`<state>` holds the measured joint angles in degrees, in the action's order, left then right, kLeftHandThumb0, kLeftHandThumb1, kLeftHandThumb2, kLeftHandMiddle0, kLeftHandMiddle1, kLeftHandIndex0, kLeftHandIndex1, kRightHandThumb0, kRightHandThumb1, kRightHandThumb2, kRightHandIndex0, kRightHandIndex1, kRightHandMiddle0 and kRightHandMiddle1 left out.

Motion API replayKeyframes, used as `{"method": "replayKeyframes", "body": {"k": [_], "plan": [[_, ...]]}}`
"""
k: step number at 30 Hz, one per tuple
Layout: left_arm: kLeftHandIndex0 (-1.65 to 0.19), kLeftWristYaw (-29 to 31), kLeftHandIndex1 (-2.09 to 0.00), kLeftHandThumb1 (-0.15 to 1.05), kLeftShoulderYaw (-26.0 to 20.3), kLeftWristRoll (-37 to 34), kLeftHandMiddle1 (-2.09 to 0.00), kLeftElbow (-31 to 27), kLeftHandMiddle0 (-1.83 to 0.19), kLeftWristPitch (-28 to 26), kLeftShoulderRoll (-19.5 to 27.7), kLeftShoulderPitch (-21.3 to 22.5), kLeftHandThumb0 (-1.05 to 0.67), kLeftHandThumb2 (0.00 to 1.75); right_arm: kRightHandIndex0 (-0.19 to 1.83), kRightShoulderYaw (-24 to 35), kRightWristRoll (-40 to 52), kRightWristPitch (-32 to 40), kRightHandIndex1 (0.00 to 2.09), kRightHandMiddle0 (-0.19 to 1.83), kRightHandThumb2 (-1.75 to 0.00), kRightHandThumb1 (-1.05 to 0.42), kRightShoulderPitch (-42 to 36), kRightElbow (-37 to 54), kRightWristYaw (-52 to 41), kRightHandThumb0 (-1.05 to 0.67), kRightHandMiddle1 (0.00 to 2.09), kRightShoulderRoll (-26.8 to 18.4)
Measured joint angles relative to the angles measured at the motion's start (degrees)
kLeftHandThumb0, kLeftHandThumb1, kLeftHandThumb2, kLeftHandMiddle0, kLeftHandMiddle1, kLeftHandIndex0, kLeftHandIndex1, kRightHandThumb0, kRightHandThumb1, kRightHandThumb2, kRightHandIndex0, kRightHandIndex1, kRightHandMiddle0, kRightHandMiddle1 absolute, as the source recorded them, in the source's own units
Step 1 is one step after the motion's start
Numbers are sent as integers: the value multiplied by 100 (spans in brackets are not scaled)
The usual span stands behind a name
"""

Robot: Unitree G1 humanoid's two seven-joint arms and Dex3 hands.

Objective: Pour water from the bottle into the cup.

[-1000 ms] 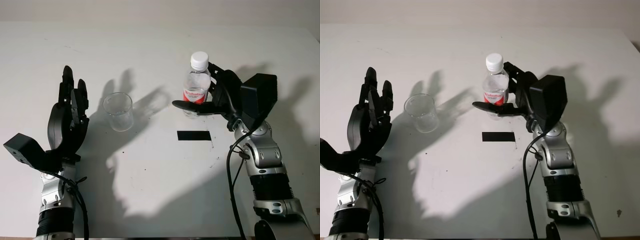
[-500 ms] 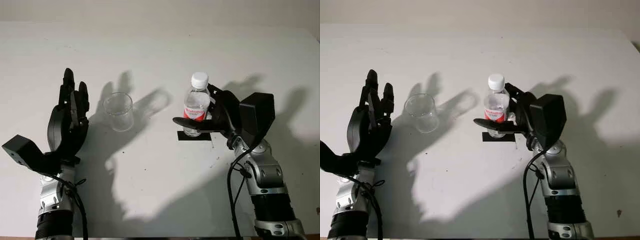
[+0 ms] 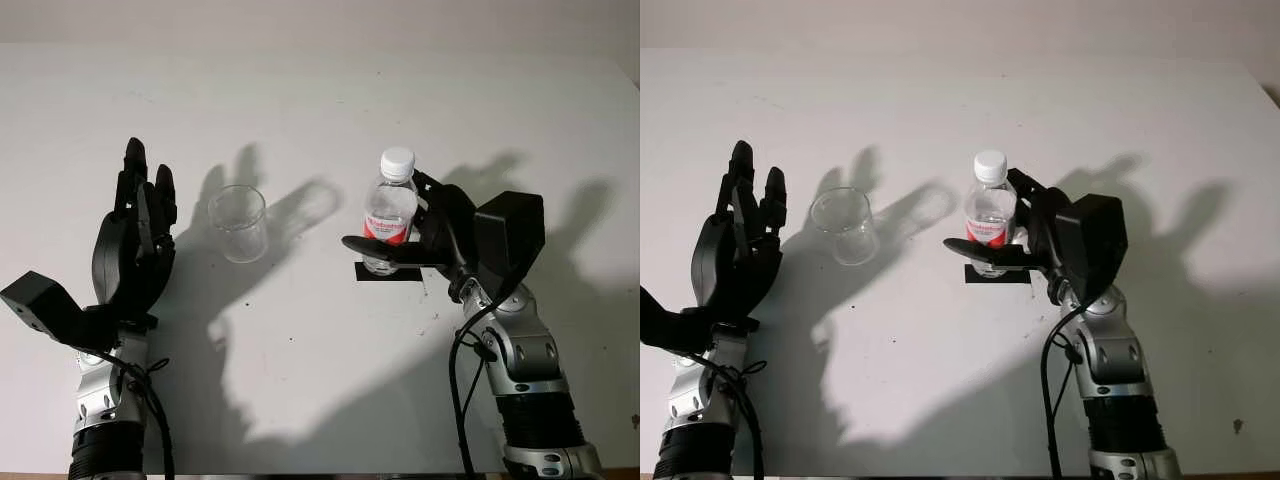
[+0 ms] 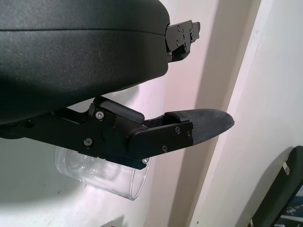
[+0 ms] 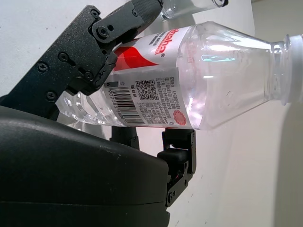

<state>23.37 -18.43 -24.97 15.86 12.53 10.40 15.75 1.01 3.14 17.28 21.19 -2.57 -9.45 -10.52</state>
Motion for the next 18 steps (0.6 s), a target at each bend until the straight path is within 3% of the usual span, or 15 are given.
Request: {"method": "replayKeyframes", "body": {"k": [6, 12, 18], "plan": [[19, 23, 0, 105, -34, -7, 0, 3, 19, -1, 0, 0, -72, 59, 85, -87, -164, -172, 209, 49, -31, -105, -26, -1, -112, -44, 209, -63], [19, 57, 0, 105, -59, -14, 0, 36, 19, 8, 3, 6, -72, 59, 64, -134, -315, -646, 209, 25, -17, -105, -142, -81, -203, -48, 209, -132], [19, 41, 0, 105, -58, -12, 0, 36, 19, 5, 3, 6, -72, 59, 12, -76, -353, -895, 209, -7, -6, -102, -304, -116, -22, -53, 200, -104]]}}
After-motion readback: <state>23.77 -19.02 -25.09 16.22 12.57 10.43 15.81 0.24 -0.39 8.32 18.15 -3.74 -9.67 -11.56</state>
